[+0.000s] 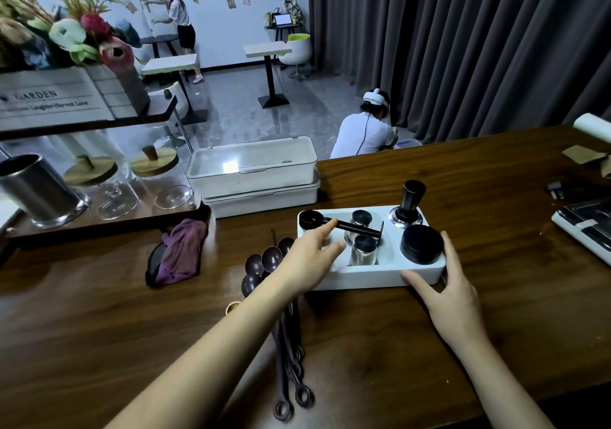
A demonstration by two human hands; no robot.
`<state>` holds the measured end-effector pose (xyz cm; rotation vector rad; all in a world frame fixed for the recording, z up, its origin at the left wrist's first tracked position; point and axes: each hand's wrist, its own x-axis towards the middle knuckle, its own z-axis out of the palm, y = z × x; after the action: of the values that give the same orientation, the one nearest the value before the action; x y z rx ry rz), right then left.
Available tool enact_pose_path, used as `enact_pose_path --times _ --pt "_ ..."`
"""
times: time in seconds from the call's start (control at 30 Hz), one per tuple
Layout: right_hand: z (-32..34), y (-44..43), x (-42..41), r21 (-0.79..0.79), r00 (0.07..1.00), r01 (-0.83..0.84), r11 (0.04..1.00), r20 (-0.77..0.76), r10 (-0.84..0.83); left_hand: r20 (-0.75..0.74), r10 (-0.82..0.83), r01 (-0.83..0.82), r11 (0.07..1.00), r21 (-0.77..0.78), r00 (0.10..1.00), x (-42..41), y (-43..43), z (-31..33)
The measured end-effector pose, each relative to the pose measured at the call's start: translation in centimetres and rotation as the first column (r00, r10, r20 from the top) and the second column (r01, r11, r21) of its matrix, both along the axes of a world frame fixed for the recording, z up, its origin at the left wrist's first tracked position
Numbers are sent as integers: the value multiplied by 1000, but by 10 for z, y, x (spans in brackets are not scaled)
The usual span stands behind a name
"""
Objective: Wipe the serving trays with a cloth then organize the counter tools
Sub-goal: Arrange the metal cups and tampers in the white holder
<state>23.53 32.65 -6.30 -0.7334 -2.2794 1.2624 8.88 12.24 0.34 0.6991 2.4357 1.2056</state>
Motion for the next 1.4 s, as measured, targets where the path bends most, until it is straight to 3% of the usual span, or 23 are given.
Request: enact_pose_path --times 0.17,0.3,0.5,0.77,1.07,1.27,1.4 --pt "2 -1 1 2 1000 -1 1000 1 1 -229 -115 71 979 -191 967 -1 -1 0" --pt "3 -1 2 -4 1000 -1 1000 -1 1 -307 -168 83 959 -272 937 -10 1 -4" --pt "4 -1 1 0 1000 3 1000 7 -3 -416 -163 65 968 -241 894 -27 3 -9" --pt "3 -2 0 3 1000 22 1000 13 -22 -638 -242 128 967 -221 731 -54 7 -32" --pt "3 -2 -1 -35 993 84 996 88 -80 -612 -166 67 981 -182 773 -56 13 -33" --pt "10 -8 -2 -22 994 94 995 56 -93 -416 -108 59 990 -128 903 -30 -17 -33" --pt "8 -6 -3 -30 996 66 997 55 -64 -412 -75 -55 954 -293 908 -4 -39 -40"
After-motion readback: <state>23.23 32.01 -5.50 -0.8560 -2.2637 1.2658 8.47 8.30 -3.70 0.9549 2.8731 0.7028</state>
